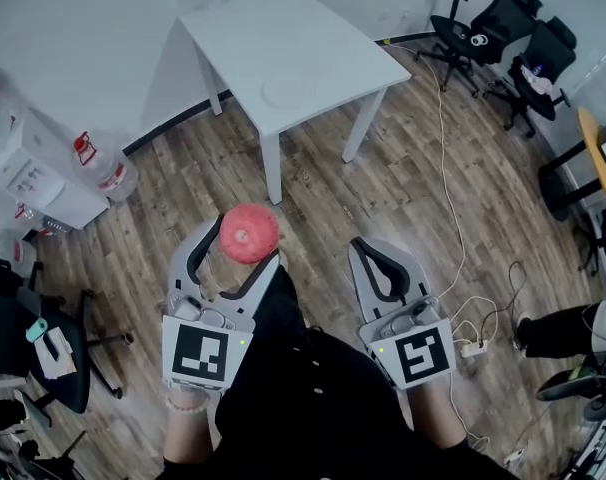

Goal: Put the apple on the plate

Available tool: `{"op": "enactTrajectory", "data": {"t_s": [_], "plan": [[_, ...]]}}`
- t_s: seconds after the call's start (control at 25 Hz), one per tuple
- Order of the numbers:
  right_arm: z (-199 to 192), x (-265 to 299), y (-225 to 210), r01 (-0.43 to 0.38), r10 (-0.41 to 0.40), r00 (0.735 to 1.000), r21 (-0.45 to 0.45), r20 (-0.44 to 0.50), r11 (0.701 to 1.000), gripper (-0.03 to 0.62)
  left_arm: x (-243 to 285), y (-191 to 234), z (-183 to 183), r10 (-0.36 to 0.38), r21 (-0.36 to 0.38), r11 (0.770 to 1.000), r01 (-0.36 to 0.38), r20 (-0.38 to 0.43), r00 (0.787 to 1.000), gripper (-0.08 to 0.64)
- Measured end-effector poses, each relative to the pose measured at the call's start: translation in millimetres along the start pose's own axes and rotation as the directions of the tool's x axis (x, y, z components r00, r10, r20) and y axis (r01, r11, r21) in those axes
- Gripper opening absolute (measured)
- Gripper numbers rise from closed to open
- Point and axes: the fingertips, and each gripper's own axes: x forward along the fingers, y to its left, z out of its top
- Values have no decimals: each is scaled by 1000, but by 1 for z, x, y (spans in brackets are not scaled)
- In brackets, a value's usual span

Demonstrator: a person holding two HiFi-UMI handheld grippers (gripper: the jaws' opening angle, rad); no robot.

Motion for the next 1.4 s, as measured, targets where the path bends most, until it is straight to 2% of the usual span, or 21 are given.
{"op": "enactTrajectory", "data": {"t_s": [0.16,0.52,1.4], "plan": [[-2,6,-14,36,-36,999,17,12,999,43,13,2,1,-18,-1,1000,18,4,1000,341],[-7,29,-25,30,-29,999,15,-27,999,43,44,16,-2,-50,-2,999,50,-3,999,341],[-1,113,-104,76,-74,996,27,-54,997,43,144,73,20,-103,-4,995,103,0,995,341]]}}
